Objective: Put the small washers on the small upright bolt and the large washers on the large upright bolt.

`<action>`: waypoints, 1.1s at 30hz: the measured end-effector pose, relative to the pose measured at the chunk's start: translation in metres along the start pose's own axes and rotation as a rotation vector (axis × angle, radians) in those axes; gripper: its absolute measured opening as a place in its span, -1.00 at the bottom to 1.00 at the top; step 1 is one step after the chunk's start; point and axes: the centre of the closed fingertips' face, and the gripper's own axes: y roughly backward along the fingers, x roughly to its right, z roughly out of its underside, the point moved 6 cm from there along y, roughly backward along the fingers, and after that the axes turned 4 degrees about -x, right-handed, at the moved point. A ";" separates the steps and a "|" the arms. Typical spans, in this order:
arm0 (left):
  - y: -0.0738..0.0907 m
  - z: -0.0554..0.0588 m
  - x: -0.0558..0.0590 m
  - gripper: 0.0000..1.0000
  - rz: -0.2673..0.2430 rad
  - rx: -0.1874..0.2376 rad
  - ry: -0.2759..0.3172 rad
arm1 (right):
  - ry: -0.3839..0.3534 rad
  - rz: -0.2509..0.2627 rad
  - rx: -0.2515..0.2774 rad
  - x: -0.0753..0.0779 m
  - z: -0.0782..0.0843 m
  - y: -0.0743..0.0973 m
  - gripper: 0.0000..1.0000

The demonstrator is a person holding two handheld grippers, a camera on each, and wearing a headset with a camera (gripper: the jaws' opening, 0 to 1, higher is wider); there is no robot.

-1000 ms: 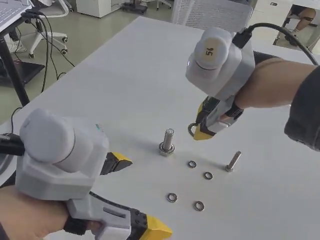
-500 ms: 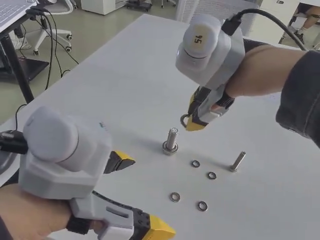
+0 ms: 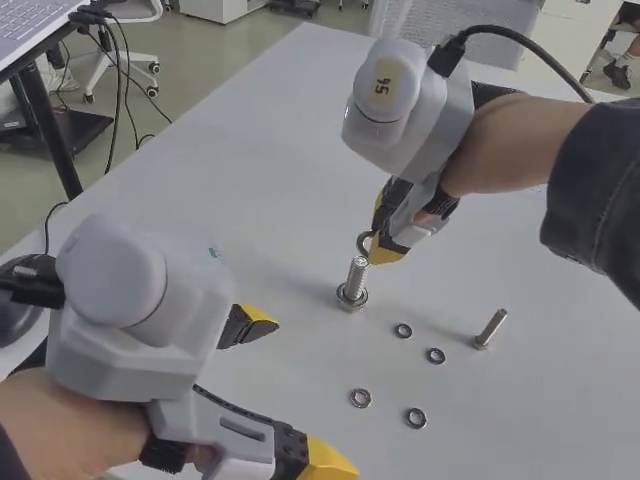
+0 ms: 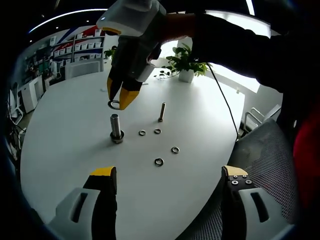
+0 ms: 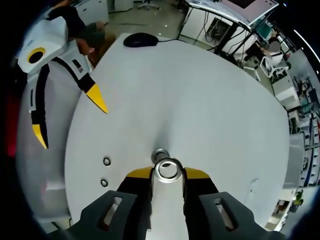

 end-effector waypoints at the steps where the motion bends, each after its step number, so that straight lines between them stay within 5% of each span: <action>1: 0.000 0.000 0.000 0.72 0.001 -0.001 0.000 | 0.003 -0.004 -0.003 -0.001 -0.001 -0.001 -0.54; 33: 0.001 0.002 0.003 0.71 0.006 0.001 0.007 | 0.027 -0.060 -0.045 -0.004 -0.004 -0.028 -0.54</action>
